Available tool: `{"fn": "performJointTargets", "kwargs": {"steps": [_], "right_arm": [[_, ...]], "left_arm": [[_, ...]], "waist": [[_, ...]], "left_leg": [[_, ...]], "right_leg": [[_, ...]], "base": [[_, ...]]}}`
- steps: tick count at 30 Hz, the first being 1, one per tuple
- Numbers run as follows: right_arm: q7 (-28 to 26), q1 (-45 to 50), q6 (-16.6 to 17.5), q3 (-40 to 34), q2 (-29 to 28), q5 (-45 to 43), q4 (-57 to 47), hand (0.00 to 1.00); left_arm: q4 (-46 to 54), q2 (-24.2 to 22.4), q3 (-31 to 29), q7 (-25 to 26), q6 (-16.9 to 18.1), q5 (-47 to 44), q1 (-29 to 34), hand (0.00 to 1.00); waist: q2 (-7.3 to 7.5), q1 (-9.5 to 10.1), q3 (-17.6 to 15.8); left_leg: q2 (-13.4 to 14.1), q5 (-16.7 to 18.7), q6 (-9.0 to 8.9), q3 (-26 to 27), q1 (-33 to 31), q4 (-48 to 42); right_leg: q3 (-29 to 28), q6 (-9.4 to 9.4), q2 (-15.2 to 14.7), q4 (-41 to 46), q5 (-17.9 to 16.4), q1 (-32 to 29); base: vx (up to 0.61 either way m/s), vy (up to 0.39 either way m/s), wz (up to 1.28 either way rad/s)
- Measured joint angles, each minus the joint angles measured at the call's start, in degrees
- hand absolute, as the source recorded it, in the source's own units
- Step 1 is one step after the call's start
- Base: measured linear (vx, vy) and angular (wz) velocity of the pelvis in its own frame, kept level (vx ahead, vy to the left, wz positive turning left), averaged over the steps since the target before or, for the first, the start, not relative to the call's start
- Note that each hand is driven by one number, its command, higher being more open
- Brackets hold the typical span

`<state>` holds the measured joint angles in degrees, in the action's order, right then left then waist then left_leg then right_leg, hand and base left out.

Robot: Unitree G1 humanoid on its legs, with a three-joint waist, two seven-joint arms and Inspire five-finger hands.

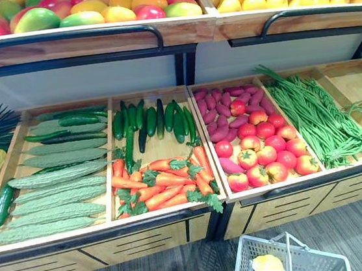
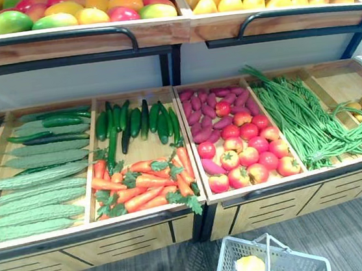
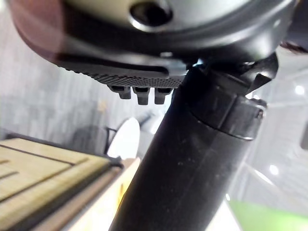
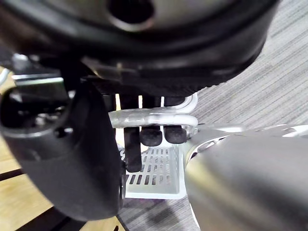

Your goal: Pick vegetable in the basket

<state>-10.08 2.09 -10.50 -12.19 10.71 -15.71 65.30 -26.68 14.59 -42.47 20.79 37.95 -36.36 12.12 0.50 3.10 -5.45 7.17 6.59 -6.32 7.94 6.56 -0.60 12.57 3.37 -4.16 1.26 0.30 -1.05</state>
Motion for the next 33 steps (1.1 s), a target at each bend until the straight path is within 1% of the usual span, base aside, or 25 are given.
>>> {"fn": "performJointTargets", "kwargs": {"steps": [1,2,3,4,5,6,7,9,10,11,12,14,17,19,20,22,24,28,30,33], "right_arm": [[-0.06,0.06,0.00,0.01,0.12,0.08,-0.19,0.00],[-0.07,0.10,-0.01,0.01,0.18,0.14,-0.42,0.00],[-0.23,0.39,-0.06,0.03,0.52,0.60,-0.99,0.00],[-0.32,0.56,-0.06,0.02,0.66,0.86,-1.19,0.00],[-0.43,0.80,-0.11,-0.01,0.98,1.23,-1.71,0.00],[-0.68,0.93,-0.13,-0.09,1.46,2.20,-2.07,0.00],[-0.68,0.89,-0.11,-0.13,1.66,2.23,-2.16,0.00],[-0.90,0.89,-0.05,-0.31,2.37,2.24,-2.63,0.00],[-0.89,0.90,-0.06,-0.48,2.42,2.24,-2.55,0.00],[-0.89,0.97,-0.09,-0.73,2.43,2.23,-2.51,0.00],[-0.90,1.18,-0.24,-0.87,2.63,2.22,-2.34,0.00],[-0.91,1.29,-0.91,-1.58,2.85,2.20,-1.81,0.00],[-1.04,1.56,-1.90,-2.93,2.85,2.19,-1.47,0.00],[-1.30,1.74,-1.87,-3.10,2.85,2.19,-1.51,0.00],[-1.39,1.85,-1.82,-3.41,2.80,2.19,-1.53,0.00],[-1.43,2.24,-1.69,-3.62,2.68,2.20,-1.62,0.00],[-1.43,3.34,-1.55,-3.59,2.25,2.20,-2.08,0.00],[-1.43,4.39,-1.28,-3.49,1.42,2.19,-2.96,0.00],[-1.41,5.42,-1.28,-3.46,1.11,2.14,-3.92,0.00],[-1.37,6.45,-1.30,-3.39,0.74,2.13,-4.41,0.00]], "left_arm": [[5.91,2.05,2.66,-1.64,-3.72,3.45,0.20,1.00],[8.35,3.37,4.56,-2.97,-5.47,4.85,0.35,1.00],[14.53,6.33,9.40,-8.60,-11.31,8.84,0.82,1.00],[16.78,7.29,11.20,-11.65,-13.77,10.49,0.94,1.00],[20.45,8.37,13.99,-16.65,-17.83,12.63,1.16,1.00],[24.78,9.57,18.92,-23.74,-22.38,15.80,1.19,1.00],[26.20,9.96,21.02,-26.28,-24.00,16.97,1.15,1.00],[30.06,10.82,27.66,-33.57,-28.61,21.60,0.32,1.00],[30.68,11.55,29.23,-35.43,-29.89,22.94,-0.22,1.00],[31.04,12.32,30.02,-36.63,-30.67,23.87,-0.53,1.00],[31.17,14.32,31.15,-38.73,-31.86,25.84,-1.37,1.00],[31.17,17.90,32.05,-40.81,-33.52,28.31,-2.58,1.00],[31.17,26.41,33.50,-44.76,-35.28,30.92,-3.76,1.00],[31.16,28.33,34.21,-45.52,-35.75,31.46,-4.68,1.00],[31.16,30.03,35.09,-46.17,-36.05,31.47,-5.61,1.00],[31.16,31.46,36.20,-46.73,-36.31,31.69,-6.83,1.00],[31.18,31.55,37.29,-46.53,-36.85,32.76,-8.32,1.00],[31.18,31.53,37.86,-43.20,-37.17,36.74,-10.56,1.00],[31.18,31.53,37.85,-40.11,-37.15,38.61,-12.06,1.00],[31.19,30.79,37.85,-38.67,-37.09,39.68,-13.59,1.00]], "waist": [[-0.42,0.09,0.06],[-0.59,0.12,0.07],[-1.29,0.20,0.44],[-1.63,0.19,0.69],[-2.05,0.18,1.02],[-2.81,-0.06,1.60],[-3.19,-0.28,1.62],[-4.05,-1.76,1.68],[-4.09,-2.08,1.67],[-4.07,-2.18,1.68],[-4.06,-2.23,1.69],[-4.08,-2.14,1.69],[-4.08,-1.80,1.81],[-4.08,-1.65,2.00],[-4.11,-1.62,2.15],[-4.13,-1.46,2.71],[-3.94,-0.56,3.63],[-3.72,-0.36,4.15],[-3.62,-0.27,4.41],[-3.24,-0.20,5.33]], "left_leg": [[0.13,0.15,0.26,0.44,0.07,0.35],[0.10,0.19,0.33,0.63,0.10,0.36],[-0.09,0.33,0.59,1.30,-0.01,0.33],[-0.20,0.39,0.68,1.66,0.03,0.33],[-0.37,0.52,0.91,2.37,0.12,0.31],[-0.72,0.67,1.17,3.33,0.05,0.31],[-0.83,0.74,1.29,3.84,0.09,0.30],[-1.04,0.88,1.53,5.09,0.31,0.33],[-0.97,0.88,1.54,5.41,0.50,0.35],[-0.90,0.88,1.53,5.63,0.66,0.35],[-0.74,0.88,1.53,5.89,0.98,0.36],[-0.59,0.88,1.53,6.15,1.31,0.37],[-0.74,0.88,1.53,7.41,2.40,0.40],[-0.77,0.88,1.53,7.49,2.40,0.40],[-0.96,0.88,1.53,7.51,2.41,0.44],[-1.12,0.88,1.53,7.98,2.43,0.50],[-1.16,0.88,1.52,8.77,2.17,0.47],[-0.79,0.85,1.47,9.30,2.23,0.45],[-0.59,0.76,1.31,9.64,2.28,0.49],[-0.47,0.73,1.26,10.12,2.27,0.60]], "right_leg": [[-0.10,-0.06,0.18,-0.11,0.37,-0.11],[-0.26,-0.08,0.19,-0.18,0.57,-0.11],[-0.96,-0.10,0.15,-0.54,1.12,-0.14],[-1.35,-0.02,0.10,-0.67,1.31,-0.21],[-2.02,0.10,0.05,-0.93,1.68,-0.35],[-3.13,0.28,-0.06,-1.37,2.26,-0.82],[-3.56,0.34,-0.08,-1.64,2.51,-0.92],[-4.79,0.48,-0.02,-2.82,3.35,-0.92],[-5.06,0.46,-0.02,-2.84,3.38,-0.92],[-5.18,0.45,0.02,-2.83,3.39,-0.90],[-5.40,0.43,0.21,-2.83,3.38,-0.80],[-5.49,0.40,0.38,-2.84,3.36,-0.59],[-6.19,0.40,0.26,-3.19,3.36,0.36],[-6.30,0.41,0.06,-3.26,3.37,0.35],[-6.30,0.46,-0.11,-3.35,3.42,0.35],[-6.54,0.51,-0.24,-3.75,3.80,0.35],[-7.33,0.61,-0.17,-4.60,4.30,0.32],[-7.84,0.33,0.25,-4.73,4.62,0.25],[-7.95,0.13,0.44,-4.74,4.79,0.23],[-8.06,0.05,0.58,-4.98,5.10,0.20]], "base": [[-0.07,0.007,-0.06],[-0.10,0.020,-0.17],[-0.10,0.030,-0.20],[-0.09,0.036,-0.29],[-0.07,0.056,-0.36],[-0.04,0.050,-0.39],[-0.03,0.055,-0.43],[0.01,0.029,-0.34],[0.03,0.014,-0.23],[0.04,-0.004,-0.19],[0.05,-0.017,-0.15],[0.02,-0.012,-0.05],[0.01,0.005,-0.07],[0.00,0.004,-0.05],[0.00,0.000,0.00],[-0.04,0.009,-0.07],[-0.04,0.000,-0.14],[-0.05,-0.030,-0.06],[-0.06,-0.034,-0.03],[-0.05,-0.023,-0.03]]}}
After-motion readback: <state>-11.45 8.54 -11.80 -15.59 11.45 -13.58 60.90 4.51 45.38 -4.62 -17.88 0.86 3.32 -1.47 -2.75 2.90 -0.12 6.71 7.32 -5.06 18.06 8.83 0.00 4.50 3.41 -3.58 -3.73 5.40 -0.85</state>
